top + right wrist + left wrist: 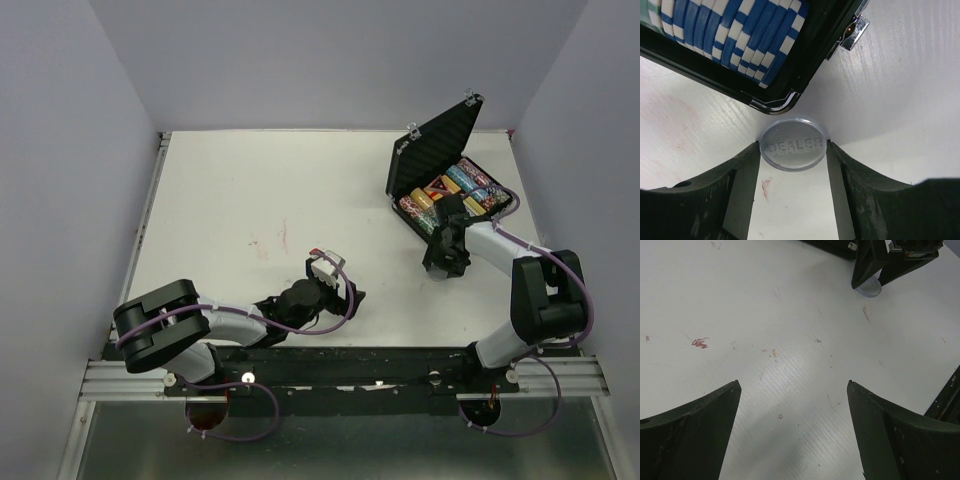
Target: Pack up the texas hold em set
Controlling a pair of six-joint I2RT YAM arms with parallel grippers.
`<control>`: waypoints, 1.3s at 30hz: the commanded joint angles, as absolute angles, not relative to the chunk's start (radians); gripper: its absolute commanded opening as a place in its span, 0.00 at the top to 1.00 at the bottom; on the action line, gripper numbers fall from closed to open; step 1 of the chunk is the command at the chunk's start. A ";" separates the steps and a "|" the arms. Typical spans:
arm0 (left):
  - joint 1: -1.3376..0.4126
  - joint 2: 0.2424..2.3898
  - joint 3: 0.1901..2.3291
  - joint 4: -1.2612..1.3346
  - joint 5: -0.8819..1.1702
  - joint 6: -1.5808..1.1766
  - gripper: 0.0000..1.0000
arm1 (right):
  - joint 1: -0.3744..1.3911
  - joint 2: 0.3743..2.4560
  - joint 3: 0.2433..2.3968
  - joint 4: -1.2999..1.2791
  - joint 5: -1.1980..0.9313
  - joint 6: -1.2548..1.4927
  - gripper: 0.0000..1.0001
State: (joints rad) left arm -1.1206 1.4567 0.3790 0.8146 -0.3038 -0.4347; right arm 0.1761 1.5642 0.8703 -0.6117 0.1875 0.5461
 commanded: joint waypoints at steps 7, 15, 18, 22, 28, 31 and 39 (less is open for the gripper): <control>-1.124 1.437 0.370 0.847 -0.327 -0.437 0.05 | 0.183 1.557 0.871 -0.611 0.215 0.552 0.43; -1.124 1.437 0.368 0.848 -0.327 -0.437 0.05 | 0.184 1.525 0.907 -0.646 0.225 0.548 0.45; -1.124 1.437 0.367 0.848 -0.327 -0.437 0.05 | 0.183 1.511 0.930 -0.669 0.230 0.543 0.48; -1.124 1.436 0.367 0.847 -0.327 -0.437 0.05 | 0.183 1.491 0.982 -0.704 0.212 0.532 0.50; -1.124 1.436 0.368 0.848 -0.327 -0.437 0.05 | 0.181 1.491 1.107 -0.752 0.250 0.483 0.51; -1.124 1.436 0.365 0.848 -0.327 -0.439 0.05 | 0.160 1.532 1.207 -0.759 0.282 0.437 0.51; -1.126 1.430 0.367 0.841 -0.330 -0.436 0.05 | 0.005 1.744 1.446 -0.693 0.204 0.376 0.53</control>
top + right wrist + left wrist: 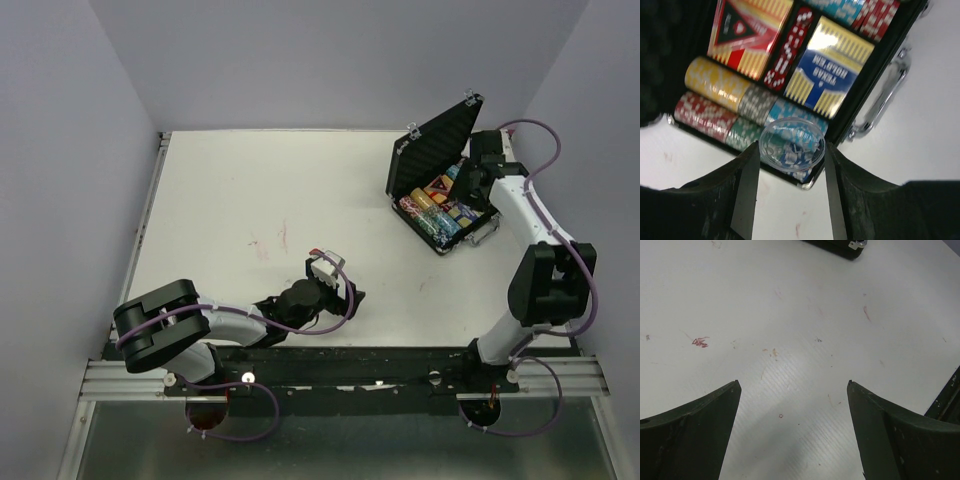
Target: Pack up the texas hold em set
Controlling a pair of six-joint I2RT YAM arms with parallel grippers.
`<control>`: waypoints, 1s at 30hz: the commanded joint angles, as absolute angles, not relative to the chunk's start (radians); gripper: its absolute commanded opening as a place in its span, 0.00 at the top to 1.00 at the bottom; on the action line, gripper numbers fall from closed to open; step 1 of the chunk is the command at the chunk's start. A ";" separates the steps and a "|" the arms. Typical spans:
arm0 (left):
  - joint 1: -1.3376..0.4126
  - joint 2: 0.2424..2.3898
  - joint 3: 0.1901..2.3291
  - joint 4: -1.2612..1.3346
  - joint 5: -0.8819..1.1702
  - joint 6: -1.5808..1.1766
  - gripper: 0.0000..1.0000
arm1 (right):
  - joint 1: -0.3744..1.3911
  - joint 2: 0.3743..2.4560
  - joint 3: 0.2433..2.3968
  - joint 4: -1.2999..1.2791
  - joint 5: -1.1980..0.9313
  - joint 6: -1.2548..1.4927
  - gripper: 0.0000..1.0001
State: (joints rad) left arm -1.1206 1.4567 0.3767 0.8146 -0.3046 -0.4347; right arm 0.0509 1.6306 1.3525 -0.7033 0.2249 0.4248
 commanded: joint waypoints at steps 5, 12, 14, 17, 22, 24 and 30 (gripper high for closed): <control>-1.126 1.425 0.356 0.847 -0.339 -0.440 0.05 | -0.078 1.884 1.542 -0.689 0.173 0.356 0.54; -1.126 1.434 0.367 0.839 -0.334 -0.437 0.05 | -0.110 1.965 1.552 -0.666 0.138 0.350 0.55; -1.124 1.439 0.370 0.838 -0.331 -0.436 0.05 | -0.110 1.974 1.542 -0.655 0.132 0.350 0.55; -1.126 1.439 0.374 0.834 -0.330 -0.436 0.05 | -0.110 1.990 1.537 -0.647 0.141 0.345 0.55; -1.126 1.445 0.382 0.824 -0.330 -0.434 0.05 | -0.110 2.009 1.551 -0.649 0.152 0.345 0.55; -1.126 1.442 0.379 0.824 -0.330 -0.434 0.05 | -0.112 2.017 1.555 -0.652 0.161 0.345 0.55; -1.124 1.445 0.382 0.824 -0.328 -0.434 0.05 | -0.112 2.020 1.557 -0.652 0.164 0.344 0.52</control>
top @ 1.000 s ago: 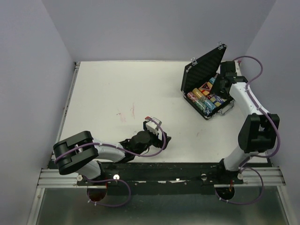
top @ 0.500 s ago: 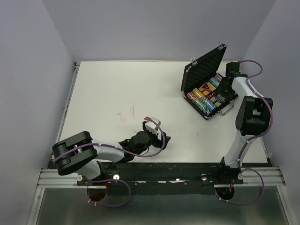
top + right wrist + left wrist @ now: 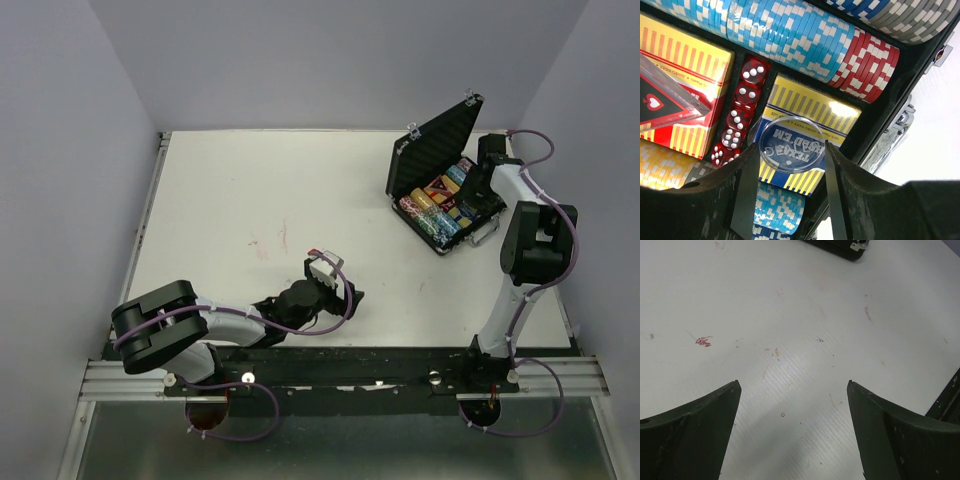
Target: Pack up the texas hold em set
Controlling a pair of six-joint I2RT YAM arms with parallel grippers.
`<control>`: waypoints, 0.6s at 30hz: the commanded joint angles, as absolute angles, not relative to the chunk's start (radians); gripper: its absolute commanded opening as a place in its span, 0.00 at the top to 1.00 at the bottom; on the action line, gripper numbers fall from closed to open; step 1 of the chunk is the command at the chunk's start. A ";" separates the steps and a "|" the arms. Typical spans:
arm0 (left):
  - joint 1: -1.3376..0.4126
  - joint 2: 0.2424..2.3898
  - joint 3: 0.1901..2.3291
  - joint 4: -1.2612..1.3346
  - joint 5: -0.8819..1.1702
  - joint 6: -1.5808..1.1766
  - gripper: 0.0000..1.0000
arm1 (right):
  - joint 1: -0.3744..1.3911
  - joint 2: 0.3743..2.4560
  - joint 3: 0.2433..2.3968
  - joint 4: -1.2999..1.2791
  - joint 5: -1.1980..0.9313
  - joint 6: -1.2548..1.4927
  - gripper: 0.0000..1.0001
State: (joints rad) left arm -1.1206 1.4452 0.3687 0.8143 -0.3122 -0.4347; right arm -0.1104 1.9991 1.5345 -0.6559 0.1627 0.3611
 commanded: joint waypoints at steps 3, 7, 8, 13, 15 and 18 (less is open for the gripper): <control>-1.126 1.443 0.382 0.822 -0.328 -0.434 0.05 | -0.110 2.020 1.555 -0.652 0.166 0.341 0.48; -1.124 1.445 0.380 0.821 -0.328 -0.434 0.05 | -0.112 2.019 1.554 -0.652 0.166 0.336 0.40; -1.126 1.445 0.382 0.822 -0.328 -0.434 0.05 | -0.110 2.017 1.555 -0.652 0.164 0.333 0.39; -1.126 1.443 0.382 0.822 -0.328 -0.434 0.05 | -0.110 2.010 1.555 -0.652 0.163 0.333 0.23; -1.124 1.443 0.382 0.824 -0.328 -0.434 0.05 | -0.110 2.002 1.555 -0.653 0.163 0.333 0.20; -1.124 1.445 0.380 0.822 -0.330 -0.434 0.05 | -0.112 1.967 1.552 -0.653 0.161 0.336 0.19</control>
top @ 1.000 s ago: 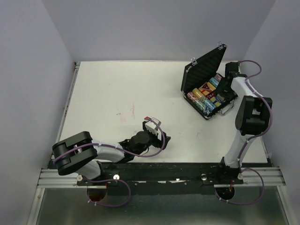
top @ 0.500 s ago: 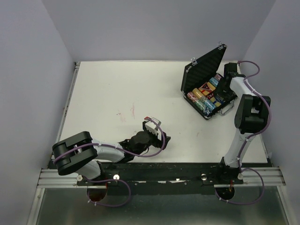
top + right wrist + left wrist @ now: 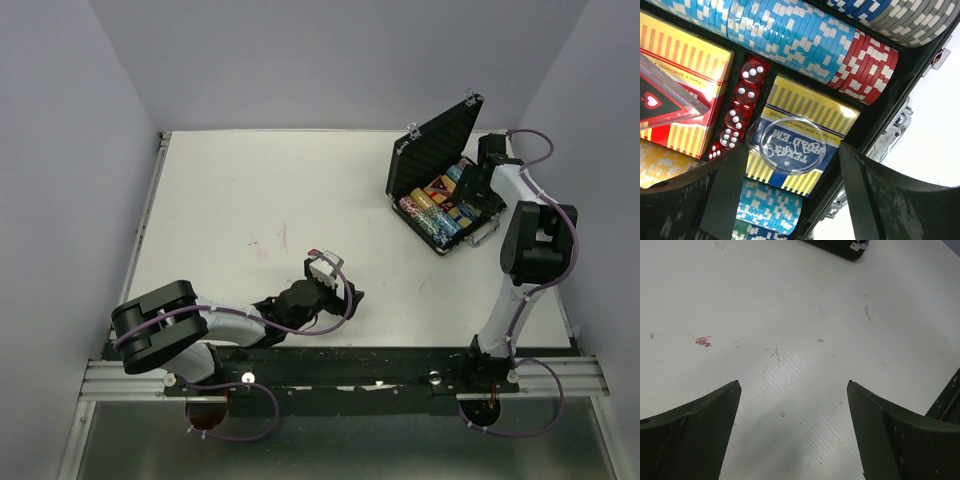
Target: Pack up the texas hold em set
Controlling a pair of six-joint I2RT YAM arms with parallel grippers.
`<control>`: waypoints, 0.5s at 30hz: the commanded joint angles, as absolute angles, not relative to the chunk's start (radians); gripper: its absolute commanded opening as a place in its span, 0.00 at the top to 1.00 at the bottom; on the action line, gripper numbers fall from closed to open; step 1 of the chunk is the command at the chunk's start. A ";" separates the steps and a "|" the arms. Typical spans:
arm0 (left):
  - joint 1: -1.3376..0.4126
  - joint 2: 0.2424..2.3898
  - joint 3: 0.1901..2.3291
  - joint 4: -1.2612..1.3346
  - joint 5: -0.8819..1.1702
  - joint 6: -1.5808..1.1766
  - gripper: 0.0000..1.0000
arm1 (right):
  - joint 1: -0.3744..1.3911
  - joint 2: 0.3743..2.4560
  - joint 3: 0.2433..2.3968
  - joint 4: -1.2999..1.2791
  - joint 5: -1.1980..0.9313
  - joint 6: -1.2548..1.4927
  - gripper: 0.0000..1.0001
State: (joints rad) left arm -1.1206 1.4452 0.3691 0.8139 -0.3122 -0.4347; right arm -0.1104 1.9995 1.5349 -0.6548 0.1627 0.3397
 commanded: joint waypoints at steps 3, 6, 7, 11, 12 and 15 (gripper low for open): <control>-1.126 1.447 0.380 0.825 -0.330 -0.434 0.05 | -0.112 1.899 1.551 -0.644 0.141 0.341 0.18; -1.124 1.451 0.387 0.824 -0.328 -0.434 0.05 | -0.107 1.813 1.551 -0.612 0.109 0.350 0.18; -1.126 1.453 0.391 0.822 -0.327 -0.434 0.05 | -0.107 1.786 1.557 -0.594 0.089 0.357 0.18; -1.126 1.459 0.399 0.816 -0.324 -0.433 0.05 | -0.097 1.704 1.594 -0.504 -0.050 0.391 0.18; -1.126 1.459 0.400 0.816 -0.322 -0.433 0.05 | -0.095 1.688 1.598 -0.465 -0.095 0.400 0.18; -1.126 1.462 0.405 0.808 -0.321 -0.433 0.05 | -0.081 1.664 1.603 -0.338 -0.230 0.440 0.18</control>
State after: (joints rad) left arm -1.1206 1.4471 0.3832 0.8131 -0.3119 -0.4343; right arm -0.1013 1.6966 1.5749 -0.5220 -0.0128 0.3836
